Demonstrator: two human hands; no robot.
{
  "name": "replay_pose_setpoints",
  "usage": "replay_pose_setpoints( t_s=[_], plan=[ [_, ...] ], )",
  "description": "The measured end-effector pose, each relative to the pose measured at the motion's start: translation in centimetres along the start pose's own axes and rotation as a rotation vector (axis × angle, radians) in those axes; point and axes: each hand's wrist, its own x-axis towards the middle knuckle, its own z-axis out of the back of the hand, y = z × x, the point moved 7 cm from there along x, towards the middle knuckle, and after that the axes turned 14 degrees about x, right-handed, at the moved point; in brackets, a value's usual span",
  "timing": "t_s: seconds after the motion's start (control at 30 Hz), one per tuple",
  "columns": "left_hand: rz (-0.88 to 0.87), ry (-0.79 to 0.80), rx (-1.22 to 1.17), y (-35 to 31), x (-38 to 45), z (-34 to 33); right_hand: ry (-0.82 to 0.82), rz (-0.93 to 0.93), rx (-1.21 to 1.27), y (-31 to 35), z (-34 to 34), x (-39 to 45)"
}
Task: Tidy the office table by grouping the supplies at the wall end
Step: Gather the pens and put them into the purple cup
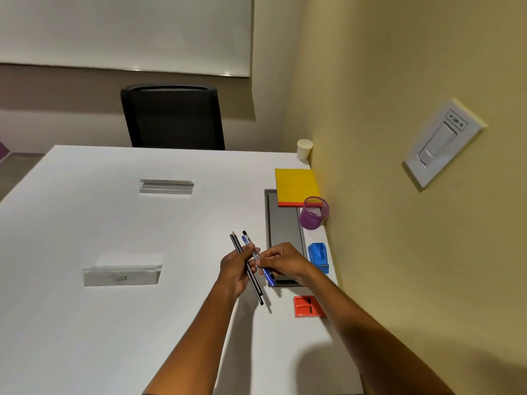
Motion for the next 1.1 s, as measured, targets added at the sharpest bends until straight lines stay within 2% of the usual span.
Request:
replay_pose_setpoints(
  t_s=[0.2, 0.4, 0.57, 0.67, 0.8, 1.1],
  plan=[
    [0.005, 0.02, 0.054, -0.8, 2.1, -3.2, -0.09, 0.075, 0.1, 0.7, 3.7, 0.9],
    [0.022, 0.125, 0.117, -2.0, 4.0, -6.8, -0.203, 0.089, 0.165, 1.4, 8.1, 2.5],
    [0.103, 0.211, 0.02, -3.5, 6.0, -9.7, -0.363, 0.114, 0.479, 1.9, 13.3, 3.9],
    [0.136, 0.239, -0.002, -4.4, 7.3, -11.1, -0.464, 0.069, 0.698, 1.6, 16.2, 5.0],
    [0.15, 0.235, 0.012, -5.0, 9.4, -12.3, -0.559, -0.014, 0.865, 0.5, 18.9, 6.9],
    [0.128, 0.241, 0.031, -5.4, 12.8, -14.2, -0.72, -0.115, 0.958, -1.2, 20.8, 11.3]
  ],
)
